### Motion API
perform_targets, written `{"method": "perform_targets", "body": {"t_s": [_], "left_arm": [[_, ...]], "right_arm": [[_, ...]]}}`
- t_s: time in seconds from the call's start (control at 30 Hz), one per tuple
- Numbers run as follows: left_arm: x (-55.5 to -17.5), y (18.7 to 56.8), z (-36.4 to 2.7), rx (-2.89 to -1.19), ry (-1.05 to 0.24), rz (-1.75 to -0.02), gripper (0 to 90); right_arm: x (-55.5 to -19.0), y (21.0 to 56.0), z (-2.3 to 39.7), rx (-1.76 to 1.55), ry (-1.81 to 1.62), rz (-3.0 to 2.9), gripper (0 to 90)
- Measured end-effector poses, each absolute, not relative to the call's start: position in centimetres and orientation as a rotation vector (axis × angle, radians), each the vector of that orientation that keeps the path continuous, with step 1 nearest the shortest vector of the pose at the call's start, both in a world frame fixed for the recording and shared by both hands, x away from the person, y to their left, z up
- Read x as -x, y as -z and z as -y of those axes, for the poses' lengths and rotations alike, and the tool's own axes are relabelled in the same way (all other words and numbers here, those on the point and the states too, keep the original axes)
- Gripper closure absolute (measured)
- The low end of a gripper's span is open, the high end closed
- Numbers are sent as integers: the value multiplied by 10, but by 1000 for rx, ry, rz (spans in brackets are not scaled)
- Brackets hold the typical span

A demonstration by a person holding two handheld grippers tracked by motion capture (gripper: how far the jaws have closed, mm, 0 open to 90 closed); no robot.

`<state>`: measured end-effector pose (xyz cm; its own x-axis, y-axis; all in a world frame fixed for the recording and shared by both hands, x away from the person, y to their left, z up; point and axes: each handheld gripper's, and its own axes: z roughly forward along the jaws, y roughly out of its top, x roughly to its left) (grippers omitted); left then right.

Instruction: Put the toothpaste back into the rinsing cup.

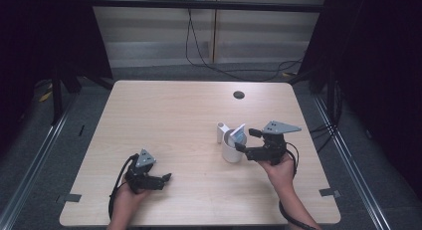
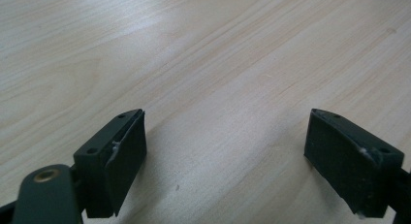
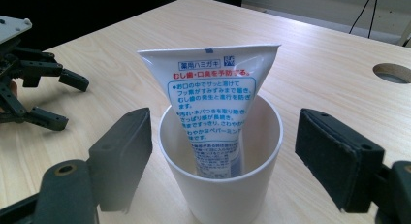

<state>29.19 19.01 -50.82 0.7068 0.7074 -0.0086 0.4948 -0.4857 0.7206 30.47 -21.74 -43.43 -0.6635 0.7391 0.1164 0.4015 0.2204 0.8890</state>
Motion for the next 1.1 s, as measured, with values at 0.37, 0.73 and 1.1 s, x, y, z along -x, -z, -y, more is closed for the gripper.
{"method": "perform_targets", "body": {"t_s": [0.37,0.73,1.1], "left_arm": [[-292,508,-190,-2186,-377,-912,150],[-292,508,-190,-2185,-375,-914,150],[-292,508,-190,-2186,-376,-912,150]], "right_arm": [[-298,433,224,-1041,-1397,-2181,202],[-291,436,236,-1039,-1380,-2179,202],[-280,443,251,-1046,-1367,-2179,190]]}}
